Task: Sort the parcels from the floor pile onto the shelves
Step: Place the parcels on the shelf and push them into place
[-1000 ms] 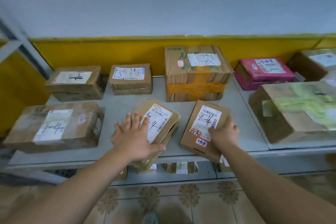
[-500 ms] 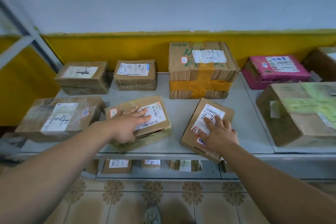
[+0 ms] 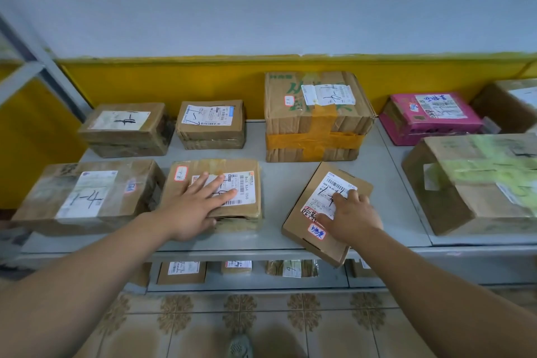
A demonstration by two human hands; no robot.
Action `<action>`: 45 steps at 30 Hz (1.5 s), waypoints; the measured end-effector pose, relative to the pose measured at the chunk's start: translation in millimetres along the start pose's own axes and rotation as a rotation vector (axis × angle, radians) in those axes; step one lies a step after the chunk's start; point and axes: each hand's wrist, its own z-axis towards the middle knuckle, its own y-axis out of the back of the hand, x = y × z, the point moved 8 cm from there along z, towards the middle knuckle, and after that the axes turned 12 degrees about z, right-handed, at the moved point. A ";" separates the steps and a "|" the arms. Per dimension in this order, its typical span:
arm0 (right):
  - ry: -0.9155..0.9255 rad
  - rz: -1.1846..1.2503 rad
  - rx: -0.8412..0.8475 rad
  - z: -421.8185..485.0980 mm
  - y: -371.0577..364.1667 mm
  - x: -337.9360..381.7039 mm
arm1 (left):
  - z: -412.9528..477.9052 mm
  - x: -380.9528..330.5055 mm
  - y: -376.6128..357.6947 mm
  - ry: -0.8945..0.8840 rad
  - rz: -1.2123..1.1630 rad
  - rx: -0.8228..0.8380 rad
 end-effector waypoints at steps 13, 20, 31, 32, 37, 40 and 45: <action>-0.051 0.104 -0.039 12.4 -30.6 16.5 | 13.5 -1.0 5.9 0.225 -0.215 -0.039; 0.254 -0.028 0.092 15.8 -21.4 8.5 | 14.2 0.7 5.4 0.221 -0.209 -0.048; 0.103 0.020 -0.057 26.7 -5.5 -7.7 | 12.2 -60.3 59.4 0.153 -0.165 -0.263; 0.072 0.016 -0.057 33.9 -1.2 -13.7 | 9.6 -72.2 65.5 0.124 -0.134 -0.294; -0.013 0.018 -0.021 37.9 -4.3 -29.8 | 10.4 -129.7 71.0 -0.020 -0.127 -0.271; -0.033 0.008 -0.067 22.7 -4.3 -36.6 | 23.9 -156.4 55.3 -0.043 -0.164 -0.202; -0.035 0.007 -0.081 0.1 -4.4 -53.4 | 43.8 -172.5 25.1 0.041 -0.309 -0.095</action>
